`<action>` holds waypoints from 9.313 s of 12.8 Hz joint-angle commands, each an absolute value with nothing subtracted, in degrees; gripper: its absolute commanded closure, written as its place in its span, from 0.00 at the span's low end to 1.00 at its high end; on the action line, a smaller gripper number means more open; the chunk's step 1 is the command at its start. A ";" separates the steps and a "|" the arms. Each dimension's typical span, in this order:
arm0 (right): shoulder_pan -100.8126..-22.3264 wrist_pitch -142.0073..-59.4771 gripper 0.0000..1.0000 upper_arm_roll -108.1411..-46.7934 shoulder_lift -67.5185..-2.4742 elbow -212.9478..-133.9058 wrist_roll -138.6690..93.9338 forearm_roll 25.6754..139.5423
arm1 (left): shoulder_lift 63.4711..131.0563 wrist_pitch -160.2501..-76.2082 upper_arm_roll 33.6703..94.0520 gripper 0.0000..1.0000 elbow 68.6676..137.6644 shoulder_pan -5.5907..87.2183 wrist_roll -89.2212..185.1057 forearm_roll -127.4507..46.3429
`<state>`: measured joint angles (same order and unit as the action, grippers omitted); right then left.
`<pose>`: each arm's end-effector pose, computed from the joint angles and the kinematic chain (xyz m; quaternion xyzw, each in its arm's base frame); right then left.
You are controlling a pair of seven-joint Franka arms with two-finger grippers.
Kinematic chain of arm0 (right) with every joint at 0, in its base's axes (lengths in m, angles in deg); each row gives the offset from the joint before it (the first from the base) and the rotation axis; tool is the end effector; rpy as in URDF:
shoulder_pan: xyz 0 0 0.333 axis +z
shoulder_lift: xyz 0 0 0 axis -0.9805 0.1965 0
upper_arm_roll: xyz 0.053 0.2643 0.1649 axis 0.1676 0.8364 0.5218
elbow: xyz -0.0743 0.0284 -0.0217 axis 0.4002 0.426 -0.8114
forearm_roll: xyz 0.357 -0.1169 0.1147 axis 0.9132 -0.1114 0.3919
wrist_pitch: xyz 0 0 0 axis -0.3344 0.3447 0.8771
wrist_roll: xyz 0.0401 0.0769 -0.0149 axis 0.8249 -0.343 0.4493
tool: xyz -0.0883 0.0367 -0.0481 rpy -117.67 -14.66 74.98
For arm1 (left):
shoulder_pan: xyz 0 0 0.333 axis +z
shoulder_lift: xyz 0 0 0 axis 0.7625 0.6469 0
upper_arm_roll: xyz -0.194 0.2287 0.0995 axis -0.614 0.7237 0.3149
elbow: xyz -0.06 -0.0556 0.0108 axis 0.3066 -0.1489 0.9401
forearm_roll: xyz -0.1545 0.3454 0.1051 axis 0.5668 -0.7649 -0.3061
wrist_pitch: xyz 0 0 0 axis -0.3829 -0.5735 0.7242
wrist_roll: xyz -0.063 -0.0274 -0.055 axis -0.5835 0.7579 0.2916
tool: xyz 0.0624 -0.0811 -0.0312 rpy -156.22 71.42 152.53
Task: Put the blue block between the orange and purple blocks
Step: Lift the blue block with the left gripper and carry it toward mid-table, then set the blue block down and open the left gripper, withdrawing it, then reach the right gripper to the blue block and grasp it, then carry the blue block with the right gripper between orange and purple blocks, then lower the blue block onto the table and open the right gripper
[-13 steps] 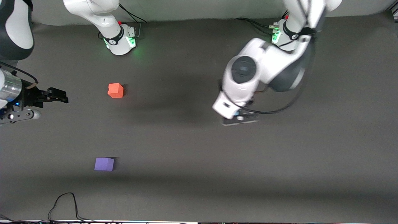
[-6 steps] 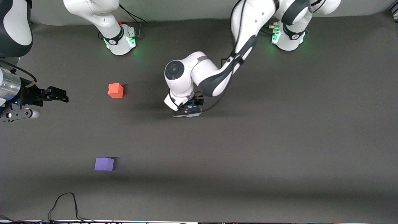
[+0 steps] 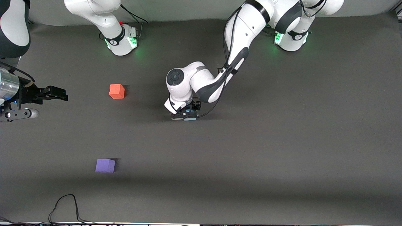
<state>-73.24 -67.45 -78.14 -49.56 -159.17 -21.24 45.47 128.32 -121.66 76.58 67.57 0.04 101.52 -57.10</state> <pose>0.5839 -0.0028 0.5694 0.9939 0.0472 -0.0995 0.0042 0.4636 -0.6144 0.2076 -0.9994 -0.0307 -0.0138 0.0093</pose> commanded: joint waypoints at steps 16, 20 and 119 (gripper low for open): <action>-62.36 -65.28 0.00 -77.12 -43.89 -151.59 -40.81 51.91 | 88.56 -98.54 74.98 0.00 90.94 28.91 78.10 -43.83; -50.92 -66.33 0.00 -77.12 -38.17 -147.28 -57.35 56.65 | 78.07 -97.75 75.33 0.00 103.19 43.68 59.73 -44.09; -45.97 -113.02 0.00 -106.12 -27.78 -190.95 -14.39 71.69 | 75.25 -92.30 82.80 0.00 95.83 47.40 43.16 -50.07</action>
<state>-46.20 -115.69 -105.17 -26.31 -192.15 -16.23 70.18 75.02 -91.96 82.55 96.15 47.61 43.80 -50.40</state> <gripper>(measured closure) 0.044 0.000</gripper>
